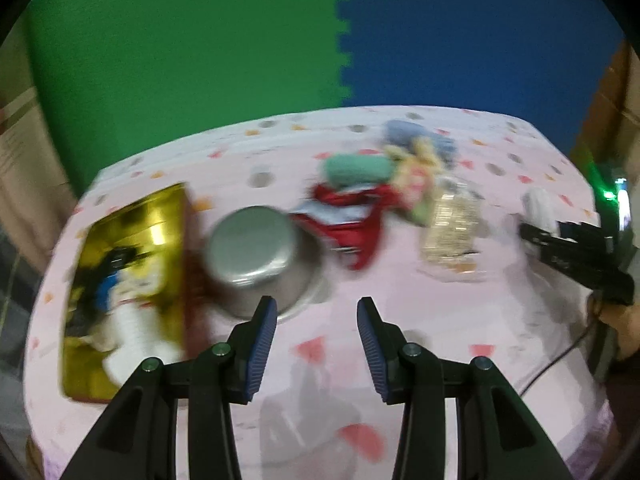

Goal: Organize soft objects
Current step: 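Grasp the clear cotton swab bag with the left gripper while right holds the white cloth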

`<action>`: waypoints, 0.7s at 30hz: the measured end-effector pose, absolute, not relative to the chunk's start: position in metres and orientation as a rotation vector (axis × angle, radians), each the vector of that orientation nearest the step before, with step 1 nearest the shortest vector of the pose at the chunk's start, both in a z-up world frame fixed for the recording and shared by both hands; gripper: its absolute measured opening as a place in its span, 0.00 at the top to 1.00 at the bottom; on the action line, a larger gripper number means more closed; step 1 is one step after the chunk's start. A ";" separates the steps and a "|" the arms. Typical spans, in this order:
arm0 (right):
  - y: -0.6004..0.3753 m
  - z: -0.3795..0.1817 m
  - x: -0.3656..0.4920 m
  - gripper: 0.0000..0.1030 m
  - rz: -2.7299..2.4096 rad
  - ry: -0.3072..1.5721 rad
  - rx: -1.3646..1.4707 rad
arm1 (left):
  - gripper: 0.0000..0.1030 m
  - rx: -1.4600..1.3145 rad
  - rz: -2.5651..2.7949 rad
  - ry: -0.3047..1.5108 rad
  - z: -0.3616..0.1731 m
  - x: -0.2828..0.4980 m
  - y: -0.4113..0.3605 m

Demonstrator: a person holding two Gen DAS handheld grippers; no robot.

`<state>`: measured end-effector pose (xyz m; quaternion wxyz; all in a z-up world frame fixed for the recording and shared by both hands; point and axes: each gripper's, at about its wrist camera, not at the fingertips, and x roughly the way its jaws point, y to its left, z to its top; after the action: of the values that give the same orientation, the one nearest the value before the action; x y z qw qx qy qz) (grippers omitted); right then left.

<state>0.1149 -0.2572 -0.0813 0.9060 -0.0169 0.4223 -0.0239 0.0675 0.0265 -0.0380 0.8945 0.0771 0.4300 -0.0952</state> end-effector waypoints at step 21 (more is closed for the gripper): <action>-0.278 -0.088 0.114 0.58 -0.024 0.887 0.061 | 0.51 0.143 -0.498 0.995 -0.078 0.125 -0.099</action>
<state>0.1142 -0.2780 -0.0882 0.9028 0.0296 0.4289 -0.0114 0.1255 -0.0989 -0.0783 0.8468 0.0678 0.4718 -0.2361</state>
